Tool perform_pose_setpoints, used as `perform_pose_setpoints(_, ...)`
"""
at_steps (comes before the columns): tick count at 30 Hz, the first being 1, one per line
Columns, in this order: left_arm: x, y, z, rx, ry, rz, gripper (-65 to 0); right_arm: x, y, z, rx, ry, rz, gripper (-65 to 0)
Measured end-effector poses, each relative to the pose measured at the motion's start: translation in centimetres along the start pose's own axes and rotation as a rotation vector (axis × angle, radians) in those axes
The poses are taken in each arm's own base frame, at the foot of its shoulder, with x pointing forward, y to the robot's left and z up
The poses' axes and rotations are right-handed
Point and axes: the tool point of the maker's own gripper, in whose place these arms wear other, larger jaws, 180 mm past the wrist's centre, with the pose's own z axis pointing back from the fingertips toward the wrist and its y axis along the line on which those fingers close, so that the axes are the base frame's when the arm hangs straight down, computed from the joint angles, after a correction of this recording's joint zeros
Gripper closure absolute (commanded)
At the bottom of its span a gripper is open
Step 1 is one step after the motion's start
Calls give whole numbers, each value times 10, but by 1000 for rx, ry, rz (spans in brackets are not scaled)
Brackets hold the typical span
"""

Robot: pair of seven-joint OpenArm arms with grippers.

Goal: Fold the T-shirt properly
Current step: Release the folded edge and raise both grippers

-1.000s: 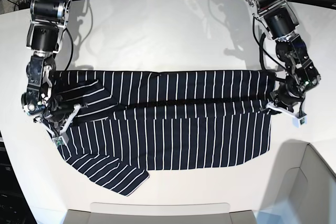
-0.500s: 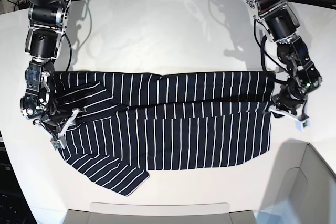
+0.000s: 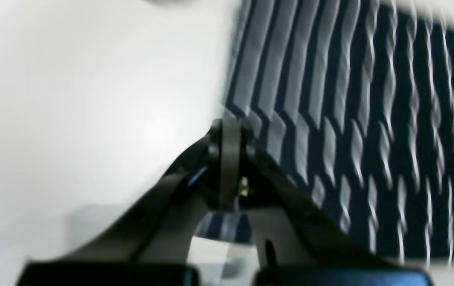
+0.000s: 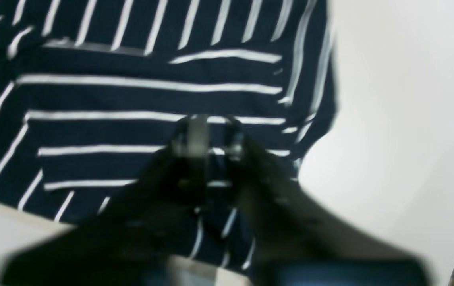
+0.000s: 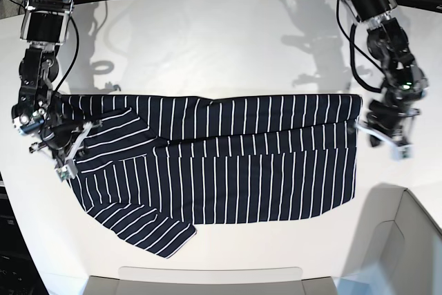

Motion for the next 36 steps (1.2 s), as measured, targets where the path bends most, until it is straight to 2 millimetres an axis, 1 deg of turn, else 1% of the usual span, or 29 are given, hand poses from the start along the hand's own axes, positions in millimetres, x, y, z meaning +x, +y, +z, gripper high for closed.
perform_pose_setpoints(2,-17,-27,-11,-61,39,-27,0,-14,0,-6,5,28,-23,0)
perform_pose_setpoints(4,-26,-45,-21,-112,48,-46,0,-23,-4,-11,8,29,-69,0)
perform_pose_setpoints(5,-29,-50,-27,-125,50,-46,0,-32,-6,-15,5,49,-82,0)
perform_pose_setpoints(7,-43,-51,-38,-129,86,-44,0,-47,-6,-23,9,91,-108,0)
perform_pose_setpoints(9,-65,-49,-46,-123,159,-38,0,-60,-5,-30,3,143,-106,0)
perform_pose_setpoints(10,-64,-51,-49,-136,136,-24,0,-59,-4,-32,4,137,-110,0)
perform_pose_setpoints(12,-69,-48,-54,-125,169,-39,0,-60,-5,-34,-8,151,-88,0)
perform_pose_setpoints(13,-74,-44,-54,-107,181,-59,0,-62,-4,-34,-11,149,-81,0)
perform_pose_setpoints(14,-83,-40,-53,-88,199,-80,0,-64,-3,-34,-10,134,-81,0)
perform_pose_setpoints(17,-121,-28,-44,-43,281,-130,0,-72,3,-28,-13,133,-63,0)
perform_pose_setpoints(19,-134,-23,-35,-35,276,-159,0,-80,12,-22,-4,122,-53,0)
perform_pose_setpoints(22,-153,-14,-15,-29,261,-182,0,-90,21,-13,-3,127,-19,0)
perform_pose_setpoints(25,-168,-6,4,-12,279,-216,0,-102,32,-2,10,129,6,0)
perform_pose_setpoints(29,-179,1,19,-2,283,-240,0,-113,44,10,18,132,40,0)
perform_pose_setpoints(32,-190,6,33,9,303,-258,0,-125,55,21,31,137,55,0)
perform_pose_setpoints(36,-204,27,56,44,315,-215,0,-139,72,37,101,125,16,0)
